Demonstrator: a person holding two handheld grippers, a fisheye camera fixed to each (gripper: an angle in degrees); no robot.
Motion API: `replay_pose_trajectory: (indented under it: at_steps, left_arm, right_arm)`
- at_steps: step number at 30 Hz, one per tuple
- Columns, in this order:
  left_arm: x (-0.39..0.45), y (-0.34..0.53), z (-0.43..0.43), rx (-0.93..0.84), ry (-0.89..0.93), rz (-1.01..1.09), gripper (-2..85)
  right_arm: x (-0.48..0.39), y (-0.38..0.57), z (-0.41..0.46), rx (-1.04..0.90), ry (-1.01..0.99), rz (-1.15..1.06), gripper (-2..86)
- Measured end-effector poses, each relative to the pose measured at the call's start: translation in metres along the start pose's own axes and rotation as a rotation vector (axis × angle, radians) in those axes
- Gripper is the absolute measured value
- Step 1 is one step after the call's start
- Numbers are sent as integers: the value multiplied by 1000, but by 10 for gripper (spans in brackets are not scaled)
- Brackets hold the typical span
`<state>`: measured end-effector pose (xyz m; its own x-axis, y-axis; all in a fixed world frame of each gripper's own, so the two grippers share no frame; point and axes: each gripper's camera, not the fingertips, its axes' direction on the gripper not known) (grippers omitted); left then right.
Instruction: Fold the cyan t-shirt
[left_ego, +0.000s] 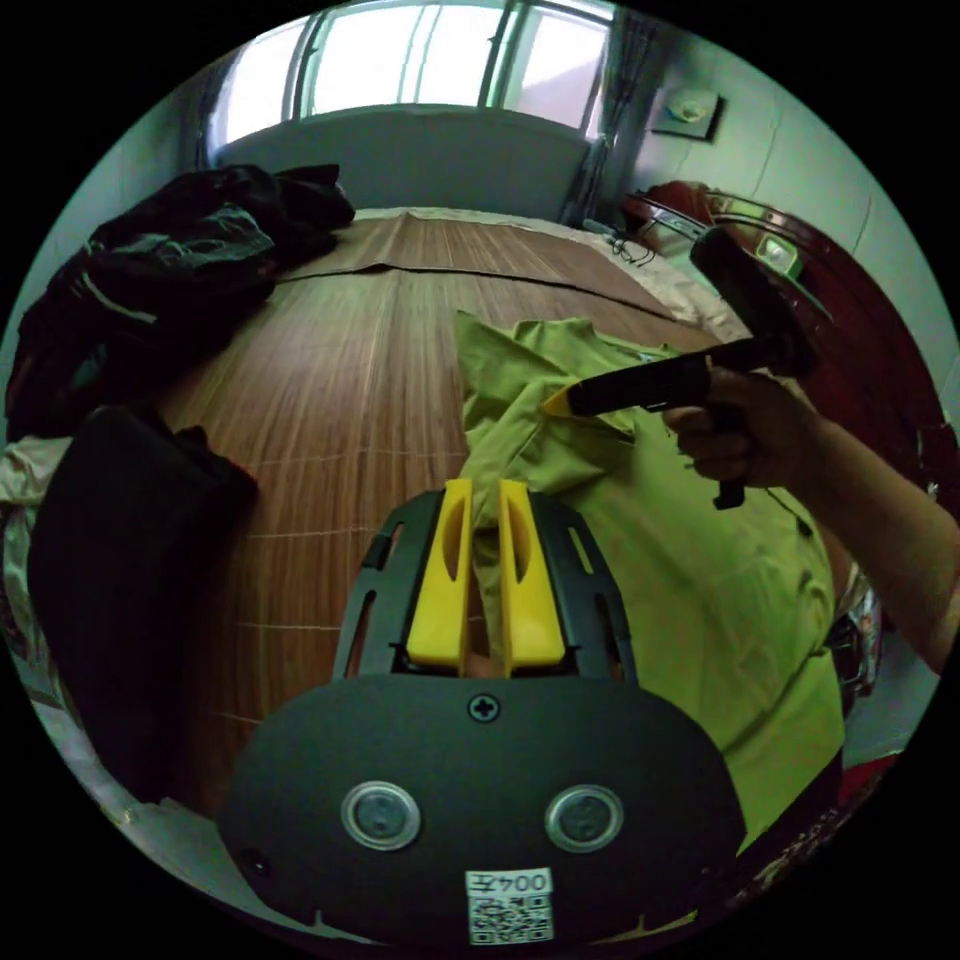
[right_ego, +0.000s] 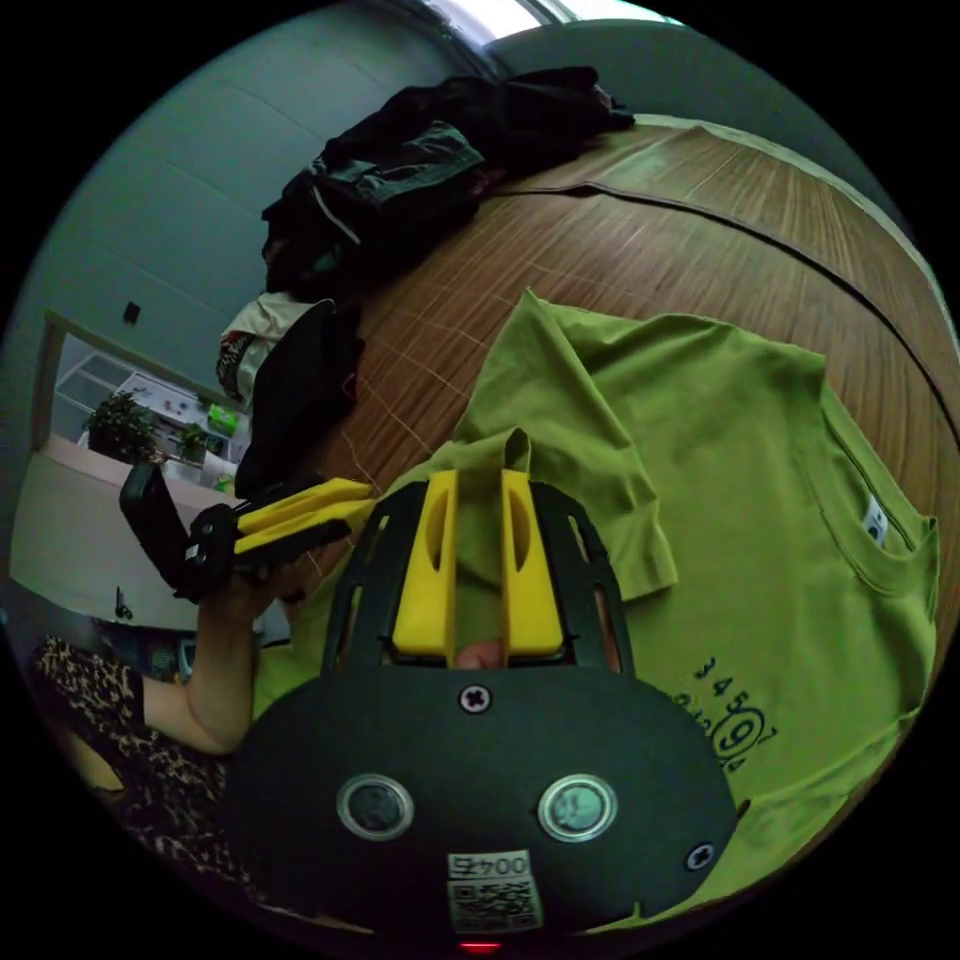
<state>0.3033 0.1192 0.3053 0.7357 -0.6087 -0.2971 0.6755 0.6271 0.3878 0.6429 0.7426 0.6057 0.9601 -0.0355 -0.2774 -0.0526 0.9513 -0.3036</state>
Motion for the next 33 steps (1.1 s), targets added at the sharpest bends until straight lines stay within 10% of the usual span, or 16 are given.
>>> replay_pose_trajectory:
  at_steps: [23,33]
  left_arm:
    - [-54,35,-9,59,32,-192,28]
    - [23,19,-3,94,-41,111,22]
  right_arm:
    - [-27,-32,-24,-27,-82,-52,8]
    - [-22,-78,-60,195,110,56,58]
